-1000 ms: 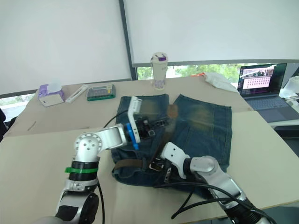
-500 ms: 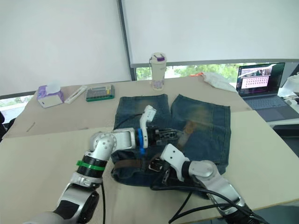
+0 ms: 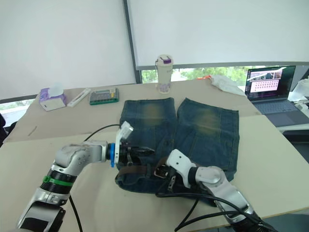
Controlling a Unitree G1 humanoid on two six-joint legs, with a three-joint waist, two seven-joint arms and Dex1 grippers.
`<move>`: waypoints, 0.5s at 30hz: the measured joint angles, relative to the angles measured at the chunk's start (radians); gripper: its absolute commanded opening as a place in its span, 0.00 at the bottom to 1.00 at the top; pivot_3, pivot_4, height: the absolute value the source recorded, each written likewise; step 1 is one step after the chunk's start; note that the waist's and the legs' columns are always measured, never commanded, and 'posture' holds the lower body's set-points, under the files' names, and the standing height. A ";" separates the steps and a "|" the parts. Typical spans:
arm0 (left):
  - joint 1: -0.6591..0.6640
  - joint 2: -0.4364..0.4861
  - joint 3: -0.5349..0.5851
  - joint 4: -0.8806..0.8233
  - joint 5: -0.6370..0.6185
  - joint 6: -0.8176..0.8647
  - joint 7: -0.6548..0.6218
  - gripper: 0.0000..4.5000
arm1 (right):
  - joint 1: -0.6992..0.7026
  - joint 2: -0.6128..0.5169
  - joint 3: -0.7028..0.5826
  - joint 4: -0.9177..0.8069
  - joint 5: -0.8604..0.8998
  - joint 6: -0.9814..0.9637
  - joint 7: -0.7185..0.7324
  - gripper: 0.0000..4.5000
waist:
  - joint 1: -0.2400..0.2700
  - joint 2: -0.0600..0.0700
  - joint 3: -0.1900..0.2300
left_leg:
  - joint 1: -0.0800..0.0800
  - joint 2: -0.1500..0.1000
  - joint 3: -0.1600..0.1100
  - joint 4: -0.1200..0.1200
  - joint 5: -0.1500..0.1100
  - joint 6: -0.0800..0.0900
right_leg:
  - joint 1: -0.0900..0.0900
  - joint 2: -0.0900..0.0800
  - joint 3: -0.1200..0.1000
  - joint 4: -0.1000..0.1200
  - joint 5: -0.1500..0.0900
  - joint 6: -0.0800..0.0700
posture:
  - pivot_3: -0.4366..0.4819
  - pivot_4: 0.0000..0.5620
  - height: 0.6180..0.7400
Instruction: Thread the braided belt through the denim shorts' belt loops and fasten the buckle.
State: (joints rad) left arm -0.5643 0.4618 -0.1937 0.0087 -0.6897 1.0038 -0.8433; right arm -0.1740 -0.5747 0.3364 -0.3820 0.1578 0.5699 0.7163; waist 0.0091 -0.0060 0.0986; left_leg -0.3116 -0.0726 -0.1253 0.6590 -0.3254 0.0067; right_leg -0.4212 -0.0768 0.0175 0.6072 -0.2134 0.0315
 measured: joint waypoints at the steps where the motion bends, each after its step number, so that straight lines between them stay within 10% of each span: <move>1: 0.013 -0.006 -0.018 0.000 0.011 0.001 0.001 0.01 | 0.000 0.000 0.000 0.000 0.000 0.000 0.000 0.00 | 0.000 0.000 0.000 | 0.000 0.000 0.000 0.000 0.000 0.000 | 0.000 0.000 0.000 0.000 0.000 0.000 | 0.48 0.27 1.00; 15: -0.020 -0.077 -0.195 0.057 0.231 -0.066 -0.019 0.01 | 0.034 -0.011 -0.005 -0.019 -0.020 0.005 -0.003 0.00 | 0.013 0.001 -0.006 | 0.009 0.000 -0.001 0.000 -0.003 0.006 | 0.015 0.000 -0.003 -0.008 -0.002 0.003 | 0.48 0.27 1.00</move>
State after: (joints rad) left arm -0.5844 0.3844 -0.3883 0.0661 -0.4591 0.9380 -0.8627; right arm -0.1402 -0.5860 0.3315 -0.4005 0.1381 0.5748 0.7137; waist 0.0216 -0.0053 0.0923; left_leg -0.3026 -0.0727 -0.1264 0.6590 -0.3287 0.0123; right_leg -0.4061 -0.0770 0.0146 0.5994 -0.2153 0.0341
